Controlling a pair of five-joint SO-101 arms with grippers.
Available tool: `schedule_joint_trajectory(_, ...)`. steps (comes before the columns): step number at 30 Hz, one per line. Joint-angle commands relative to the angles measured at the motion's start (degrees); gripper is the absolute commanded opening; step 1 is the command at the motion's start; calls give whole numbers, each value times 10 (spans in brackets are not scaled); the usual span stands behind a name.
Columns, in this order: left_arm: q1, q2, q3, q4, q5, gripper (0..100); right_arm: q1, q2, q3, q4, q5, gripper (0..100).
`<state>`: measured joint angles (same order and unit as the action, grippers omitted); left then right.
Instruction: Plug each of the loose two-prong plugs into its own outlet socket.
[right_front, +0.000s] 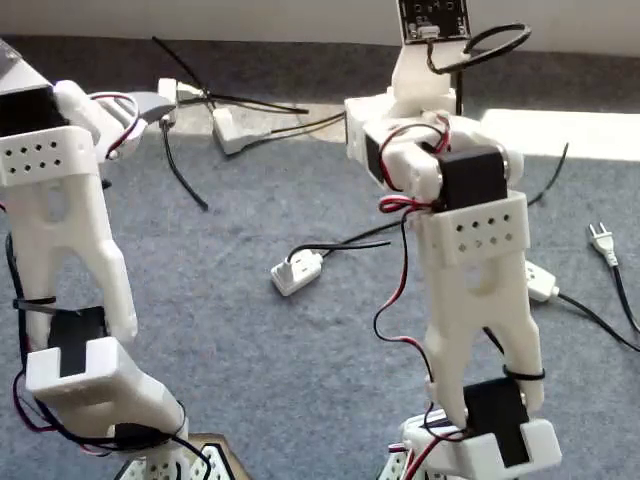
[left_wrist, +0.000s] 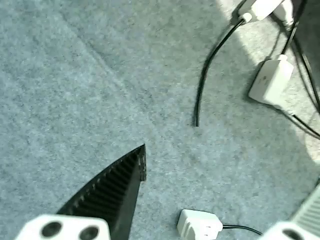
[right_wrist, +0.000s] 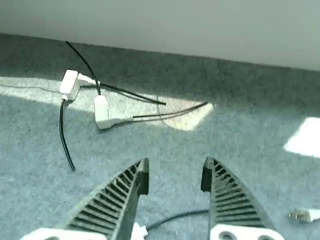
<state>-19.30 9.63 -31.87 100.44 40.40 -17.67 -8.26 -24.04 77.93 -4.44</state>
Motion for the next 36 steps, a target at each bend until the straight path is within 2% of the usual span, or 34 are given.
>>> schedule_joint_trajectory(1, -14, 7, 50, 0, -32, 479, -12, 67, -91, 71, -53, 182)
schedule_joint_trajectory(3, -14, 20, 60, 0, -37, 479, -27, 116, -134, 109, -101, 183)
schedule_joint_trajectory(6, -15, 42, 62, 1, -38, 479, -45, 189, -177, 160, -222, 193)
schedule_joint_trajectory(10, -15, 83, 62, 2, -38, 479, -56, 265, -206, 217, -424, 300)
schedule_joint_trajectory(13, -15, 122, 62, 2, -39, 479, -70, 306, -207, 224, -535, 354)
schedule_joint_trajectory(26, -15, 183, 60, 0, -40, 479, -163, 484, -211, 202, -667, 358)
schedule_joint_trajectory(36, -15, 184, 59, 0, -40, 479, -188, 552, -211, 184, -677, 351)
